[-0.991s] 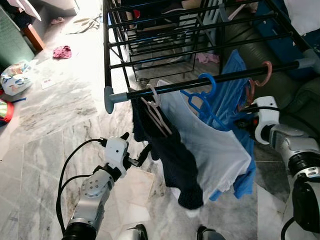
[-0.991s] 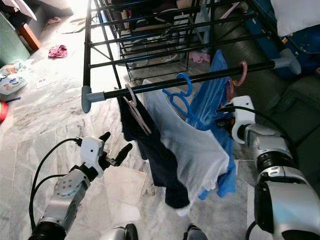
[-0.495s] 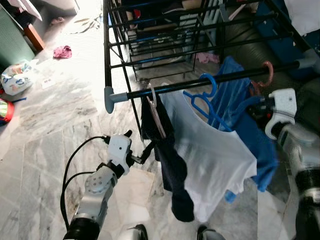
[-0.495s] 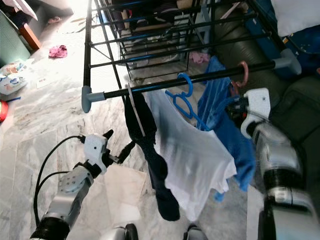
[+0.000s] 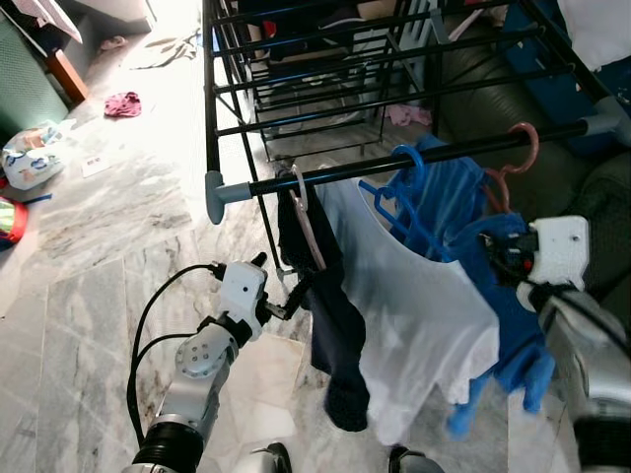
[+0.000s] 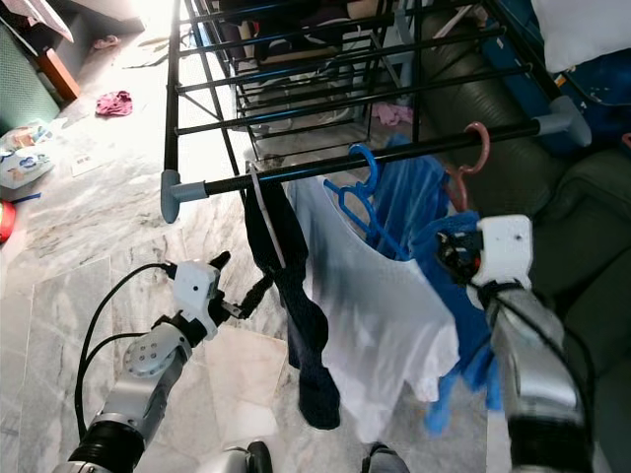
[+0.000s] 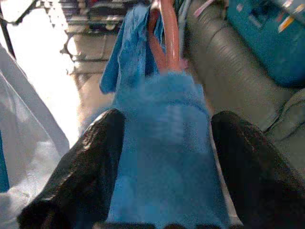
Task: Hang hanger
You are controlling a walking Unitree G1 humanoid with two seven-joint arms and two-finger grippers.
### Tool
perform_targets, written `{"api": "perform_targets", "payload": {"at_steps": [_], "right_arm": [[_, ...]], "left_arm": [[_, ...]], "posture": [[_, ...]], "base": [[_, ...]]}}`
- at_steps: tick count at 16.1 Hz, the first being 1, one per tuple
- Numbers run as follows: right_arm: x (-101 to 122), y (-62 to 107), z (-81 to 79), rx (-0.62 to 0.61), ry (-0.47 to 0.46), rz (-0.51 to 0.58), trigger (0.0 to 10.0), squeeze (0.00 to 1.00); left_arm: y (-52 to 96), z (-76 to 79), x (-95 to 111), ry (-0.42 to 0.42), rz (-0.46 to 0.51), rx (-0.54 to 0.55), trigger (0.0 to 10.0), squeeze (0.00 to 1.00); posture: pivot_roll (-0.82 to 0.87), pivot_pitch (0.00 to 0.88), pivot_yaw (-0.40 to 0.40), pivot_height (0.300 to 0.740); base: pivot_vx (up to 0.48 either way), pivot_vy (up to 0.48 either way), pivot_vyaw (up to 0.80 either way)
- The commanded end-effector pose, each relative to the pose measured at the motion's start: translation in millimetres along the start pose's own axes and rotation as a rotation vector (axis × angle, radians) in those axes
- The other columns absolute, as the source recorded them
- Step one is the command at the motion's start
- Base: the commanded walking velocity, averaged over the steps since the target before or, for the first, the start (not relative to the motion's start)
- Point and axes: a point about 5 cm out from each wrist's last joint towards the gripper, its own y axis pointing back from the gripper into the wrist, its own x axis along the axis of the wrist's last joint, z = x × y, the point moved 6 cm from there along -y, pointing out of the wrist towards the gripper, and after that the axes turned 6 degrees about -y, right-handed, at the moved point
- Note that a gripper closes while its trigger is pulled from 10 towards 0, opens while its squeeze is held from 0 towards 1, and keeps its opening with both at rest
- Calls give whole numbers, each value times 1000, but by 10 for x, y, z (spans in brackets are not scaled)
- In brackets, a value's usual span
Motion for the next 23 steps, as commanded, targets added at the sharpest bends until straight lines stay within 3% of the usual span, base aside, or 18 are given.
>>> {"api": "perform_targets", "payload": {"at_steps": [1, 7, 9, 11, 14, 17, 20, 21, 22, 23], "right_arm": [[58, 77, -22, -14, 26, 38, 10000, 1000], [183, 212, -15, -74, 40, 108, 10000, 1000], [266, 315, -84, -87, 56, 161, 10000, 1000], [240, 363, -110, -94, 49, 159, 10000, 1000], [113, 443, -173, -98, 41, 130, 10000, 1000], [214, 447, -147, -106, 43, 165, 10000, 1000], [231, 516, -234, -86, 29, 186, 10000, 1000], [189, 538, -279, -87, 20, 176, 10000, 671], [119, 565, -348, -91, -21, 159, 10000, 0], [59, 574, -421, -89, -60, 143, 10000, 0]], "left_arm": [[40, -96, -45, -29, -18, 33, 10000, 0], [19, -80, 27, -64, 16, 34, 10000, 0], [48, -201, 208, -116, 80, 92, 10000, 0], [68, -227, 259, -130, 96, 99, 10000, 0], [84, -186, 190, -110, 76, 88, 10000, 0], [63, -163, 242, -121, 91, 81, 10000, 0], [93, -281, 270, -144, 89, 152, 10000, 0], [106, -331, 244, -150, 73, 186, 10000, 0], [117, -352, 201, -139, 53, 202, 10000, 0], [107, -329, 187, -106, 54, 192, 10000, 0]], "posture": [[-119, 154, 115, 740], [-121, 150, 112, 740], [-118, 153, 107, 740], [-116, 154, 106, 740], [-121, 155, 109, 740], [-125, 155, 110, 740], [-125, 158, 107, 740], [-125, 157, 107, 740], [-125, 156, 105, 740], [-124, 151, 102, 740]], "base": [[0, 0, 0], [0, 0, 0], [0, 0, 0], [0, 0, 0], [0, 0, 0], [0, 0, 0], [0, 0, 0], [0, 0, 0], [0, 0, 0], [0, 0, 0]]}}
